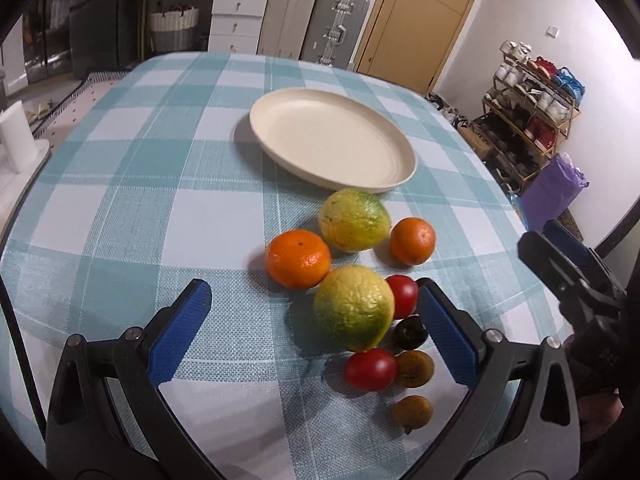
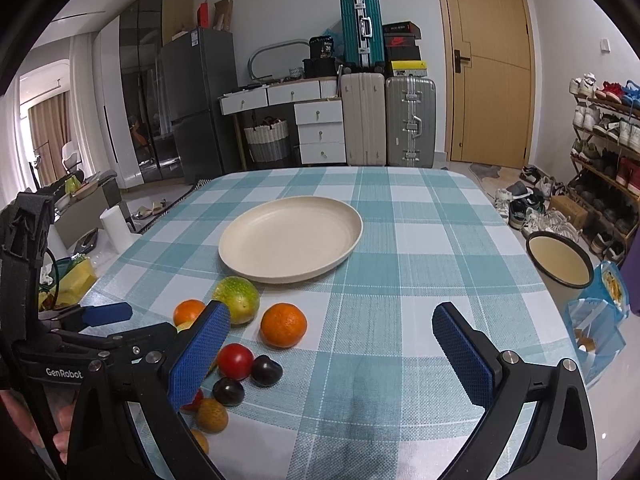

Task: Organize fruits
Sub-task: 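Lower the left tool and grasp the large yellow-green citrus, then grasp the green citrus with the right tool while the left tool holds its citrus, then carry both citrus fruits onto the cream plate and open both tools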

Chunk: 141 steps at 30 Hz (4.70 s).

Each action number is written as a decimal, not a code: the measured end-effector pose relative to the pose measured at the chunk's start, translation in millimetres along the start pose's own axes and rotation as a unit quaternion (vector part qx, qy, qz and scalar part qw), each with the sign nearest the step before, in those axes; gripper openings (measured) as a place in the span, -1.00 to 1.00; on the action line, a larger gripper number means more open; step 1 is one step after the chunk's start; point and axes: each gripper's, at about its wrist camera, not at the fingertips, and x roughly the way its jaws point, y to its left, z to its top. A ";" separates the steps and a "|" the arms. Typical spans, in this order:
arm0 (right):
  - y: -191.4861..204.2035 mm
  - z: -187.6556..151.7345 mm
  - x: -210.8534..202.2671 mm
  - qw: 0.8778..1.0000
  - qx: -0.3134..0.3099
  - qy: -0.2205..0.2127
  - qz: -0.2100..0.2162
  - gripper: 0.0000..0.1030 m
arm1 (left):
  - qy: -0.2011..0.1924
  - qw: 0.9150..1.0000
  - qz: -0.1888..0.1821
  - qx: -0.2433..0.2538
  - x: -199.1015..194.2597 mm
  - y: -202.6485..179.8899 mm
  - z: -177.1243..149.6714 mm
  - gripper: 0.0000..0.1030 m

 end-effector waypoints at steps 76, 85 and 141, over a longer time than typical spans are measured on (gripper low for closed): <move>71.1 27.0 106.0 0.985 -0.075 0.111 0.112 1.00 | -0.015 0.981 -0.189 -0.034 -18.7 86.5 5.6 -0.13; 75.4 25.5 120.0 0.981 -0.071 0.131 0.121 0.92 | -0.018 0.983 -0.176 -0.044 -23.2 95.4 5.9 -0.12; 19.0 83.0 117.9 0.978 0.021 0.108 0.178 -0.05 | -0.021 0.993 -0.113 -0.035 15.3 54.4 105.2 -0.12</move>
